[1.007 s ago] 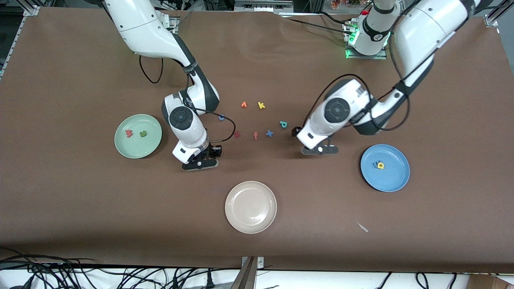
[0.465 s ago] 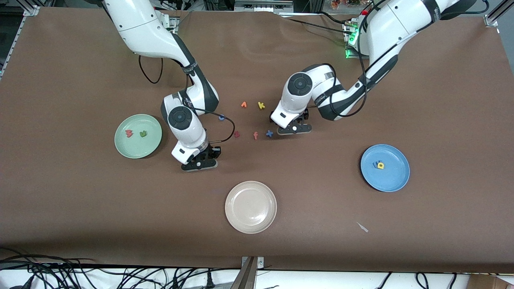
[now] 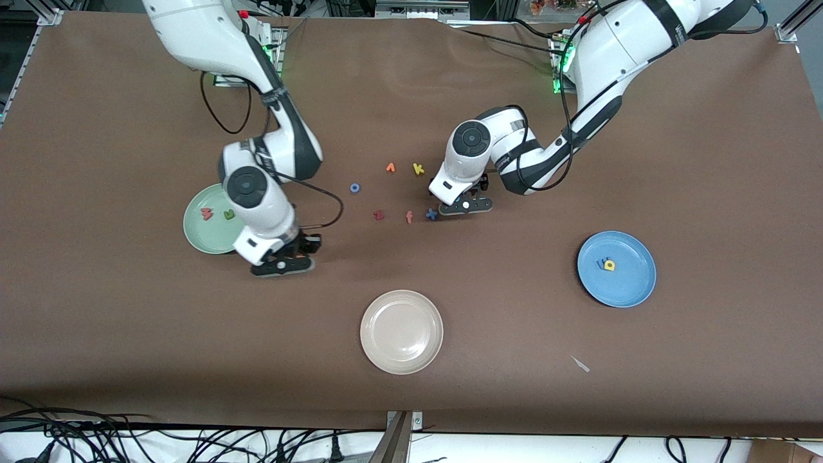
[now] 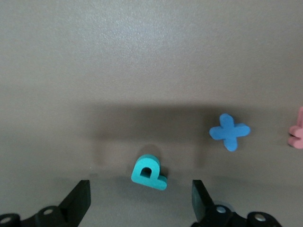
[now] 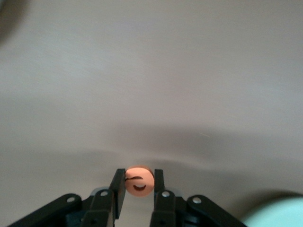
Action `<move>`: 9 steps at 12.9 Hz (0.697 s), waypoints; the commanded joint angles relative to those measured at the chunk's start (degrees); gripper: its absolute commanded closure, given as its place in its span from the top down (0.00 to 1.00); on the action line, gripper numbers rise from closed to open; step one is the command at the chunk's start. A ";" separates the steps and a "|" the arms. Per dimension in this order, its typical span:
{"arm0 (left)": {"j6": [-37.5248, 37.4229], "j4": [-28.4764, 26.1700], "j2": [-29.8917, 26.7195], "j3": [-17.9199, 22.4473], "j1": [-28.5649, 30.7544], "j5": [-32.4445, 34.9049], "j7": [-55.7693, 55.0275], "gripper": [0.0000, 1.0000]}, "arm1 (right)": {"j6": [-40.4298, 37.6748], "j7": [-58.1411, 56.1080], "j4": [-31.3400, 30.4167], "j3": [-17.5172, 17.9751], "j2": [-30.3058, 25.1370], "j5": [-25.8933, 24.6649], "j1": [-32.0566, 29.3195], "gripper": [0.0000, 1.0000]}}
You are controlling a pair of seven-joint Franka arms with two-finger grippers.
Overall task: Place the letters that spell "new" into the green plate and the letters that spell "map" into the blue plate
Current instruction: 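Carry the orange e to the green plate while the left gripper grasps the p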
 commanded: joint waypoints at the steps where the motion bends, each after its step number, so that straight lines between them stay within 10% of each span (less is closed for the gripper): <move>1: 0.38 0.97 0.77 0.79 -1.17 2.62 -1.70 0.86 | -0.95 -9.68 -11.39 -5.77 -9.72 -0.19 0.05 0.08; 5: 0.38 0.97 1.12 0.79 -1.17 2.62 -1.70 0.57 | 7.89 -15.07 -26.08 -12.73 -14.49 -0.02 -0.03 0.08; 9: 0.38 2.02 2.08 0.87 -1.17 2.62 -1.61 0.39 | 12.14 -15.34 -26.63 -13.27 -10.63 0.07 -1.53 0.11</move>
